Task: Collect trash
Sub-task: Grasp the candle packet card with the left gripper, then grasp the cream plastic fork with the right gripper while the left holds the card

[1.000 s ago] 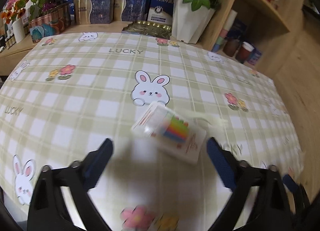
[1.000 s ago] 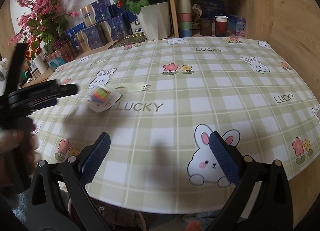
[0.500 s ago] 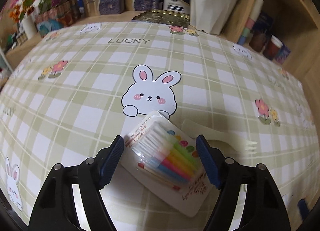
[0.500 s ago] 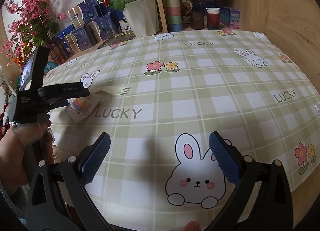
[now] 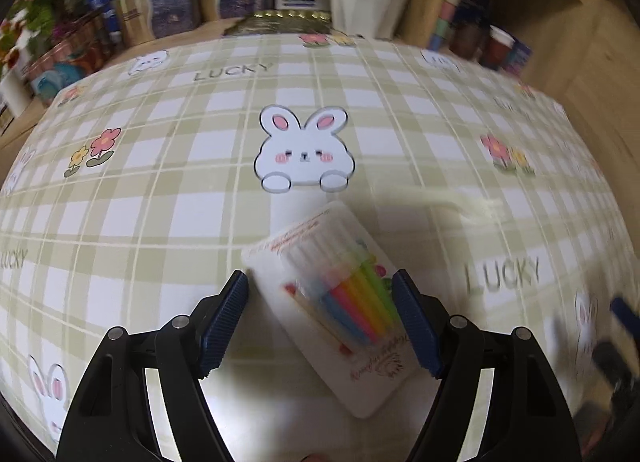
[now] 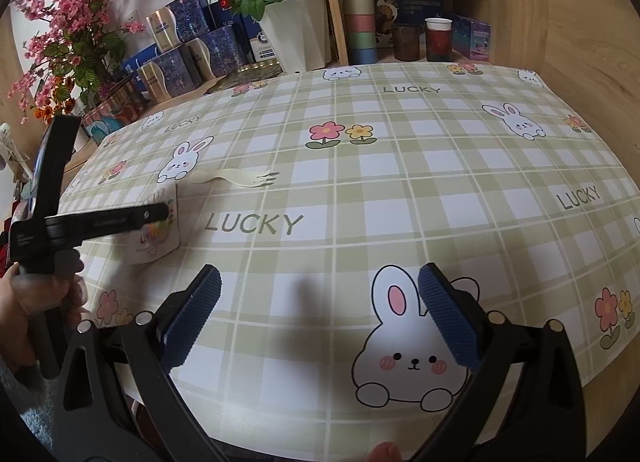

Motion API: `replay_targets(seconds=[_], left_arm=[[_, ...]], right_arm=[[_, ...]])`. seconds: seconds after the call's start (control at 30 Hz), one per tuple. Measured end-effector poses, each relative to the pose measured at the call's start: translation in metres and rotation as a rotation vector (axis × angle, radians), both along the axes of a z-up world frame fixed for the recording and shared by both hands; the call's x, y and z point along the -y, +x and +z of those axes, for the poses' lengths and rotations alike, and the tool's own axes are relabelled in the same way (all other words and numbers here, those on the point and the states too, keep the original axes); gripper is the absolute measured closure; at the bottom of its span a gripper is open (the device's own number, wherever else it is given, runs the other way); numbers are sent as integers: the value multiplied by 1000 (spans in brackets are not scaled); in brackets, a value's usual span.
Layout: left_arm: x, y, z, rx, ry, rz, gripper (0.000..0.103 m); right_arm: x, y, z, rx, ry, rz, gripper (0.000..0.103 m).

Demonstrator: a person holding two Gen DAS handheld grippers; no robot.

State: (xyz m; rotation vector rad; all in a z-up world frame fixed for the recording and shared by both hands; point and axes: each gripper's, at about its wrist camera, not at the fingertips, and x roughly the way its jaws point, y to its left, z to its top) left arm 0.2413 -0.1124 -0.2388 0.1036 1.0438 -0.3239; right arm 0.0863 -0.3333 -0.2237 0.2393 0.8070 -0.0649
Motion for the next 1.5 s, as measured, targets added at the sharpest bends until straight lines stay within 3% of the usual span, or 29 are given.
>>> replay_targets(seconds=[0.17, 0.37, 0.6, 0.87, 1.0, 1.1, 1.13, 1.2, 1.27, 1.5], left_arm=[[-21, -4, 0, -17, 7, 1, 31], [-17, -6, 8, 35, 30, -27, 31], [3, -1, 7, 61, 67, -109, 58], [4, -1, 1, 88, 83, -109, 58], [2, -1, 2, 89, 59, -107, 60], [-7, -2, 5, 79, -8, -105, 63], [-9, -2, 7, 75, -26, -105, 70], [-15, -4, 12, 73, -55, -105, 70], [-19, -6, 16, 76, -72, -108, 70], [-37, -10, 27, 73, -147, -89, 70]], right_arm=[[-1, 1, 3, 6, 4, 5, 6], [-7, 3, 5, 6, -2, 25, 6], [-7, 7, 5, -1, -10, 21, 6], [-14, 17, -1, -32, 0, 54, 6], [-22, 25, -2, -35, -12, 85, 6], [-28, 33, 0, -42, -22, 117, 6], [-31, 37, 1, -45, -36, 140, 6], [-36, 46, 2, -51, -60, 183, 6], [-42, 61, 4, -69, -78, 264, 10], [-66, 116, -4, -139, -191, 432, 37]])
